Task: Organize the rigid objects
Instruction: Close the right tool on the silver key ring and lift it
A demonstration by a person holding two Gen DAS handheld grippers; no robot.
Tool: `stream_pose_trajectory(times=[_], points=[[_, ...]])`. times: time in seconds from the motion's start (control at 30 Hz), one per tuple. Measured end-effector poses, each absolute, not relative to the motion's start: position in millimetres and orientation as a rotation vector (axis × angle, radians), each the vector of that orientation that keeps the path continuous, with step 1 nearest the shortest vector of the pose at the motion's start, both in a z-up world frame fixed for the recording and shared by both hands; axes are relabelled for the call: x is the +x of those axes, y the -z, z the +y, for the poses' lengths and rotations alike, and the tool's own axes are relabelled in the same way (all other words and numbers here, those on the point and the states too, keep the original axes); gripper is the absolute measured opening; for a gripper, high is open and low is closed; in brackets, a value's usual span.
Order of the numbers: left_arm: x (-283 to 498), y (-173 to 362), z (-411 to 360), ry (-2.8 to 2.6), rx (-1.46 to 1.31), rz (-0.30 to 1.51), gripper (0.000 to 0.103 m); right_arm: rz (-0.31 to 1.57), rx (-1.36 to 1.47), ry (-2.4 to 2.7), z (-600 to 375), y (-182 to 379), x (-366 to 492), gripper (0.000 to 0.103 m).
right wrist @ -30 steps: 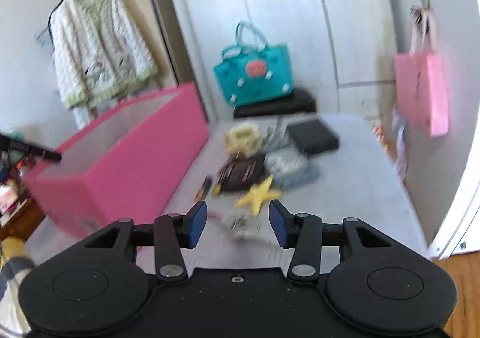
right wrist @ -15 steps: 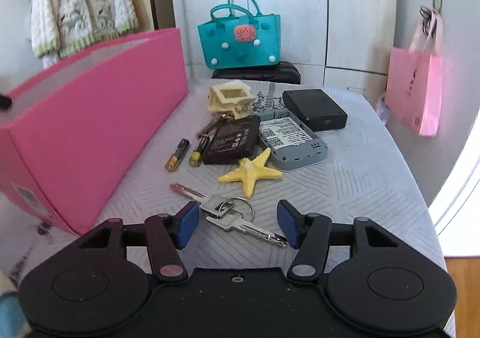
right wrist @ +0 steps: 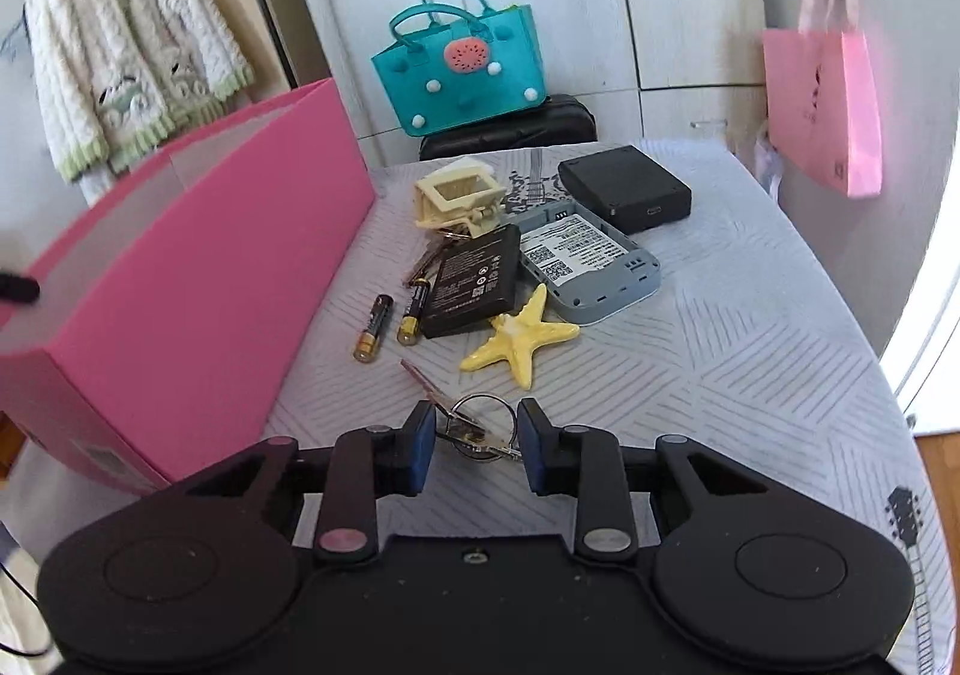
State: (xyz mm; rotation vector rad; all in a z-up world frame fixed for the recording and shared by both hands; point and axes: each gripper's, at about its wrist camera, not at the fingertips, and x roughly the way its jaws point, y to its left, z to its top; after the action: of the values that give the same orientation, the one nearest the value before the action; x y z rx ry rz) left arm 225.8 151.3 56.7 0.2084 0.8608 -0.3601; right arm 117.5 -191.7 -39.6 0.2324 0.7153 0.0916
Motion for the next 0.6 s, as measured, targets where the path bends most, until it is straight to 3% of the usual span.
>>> stream_pose_trajectory(times=[0.27, 0.6], points=[[226, -57, 152, 0.374, 0.201, 0.86, 0.008, 0.691, 0.289, -0.116, -188, 30, 118, 0.034], [232, -58, 155, 0.419, 0.227, 0.878, 0.009, 0.65, 0.02, -0.151, -161, -26, 128, 0.034]])
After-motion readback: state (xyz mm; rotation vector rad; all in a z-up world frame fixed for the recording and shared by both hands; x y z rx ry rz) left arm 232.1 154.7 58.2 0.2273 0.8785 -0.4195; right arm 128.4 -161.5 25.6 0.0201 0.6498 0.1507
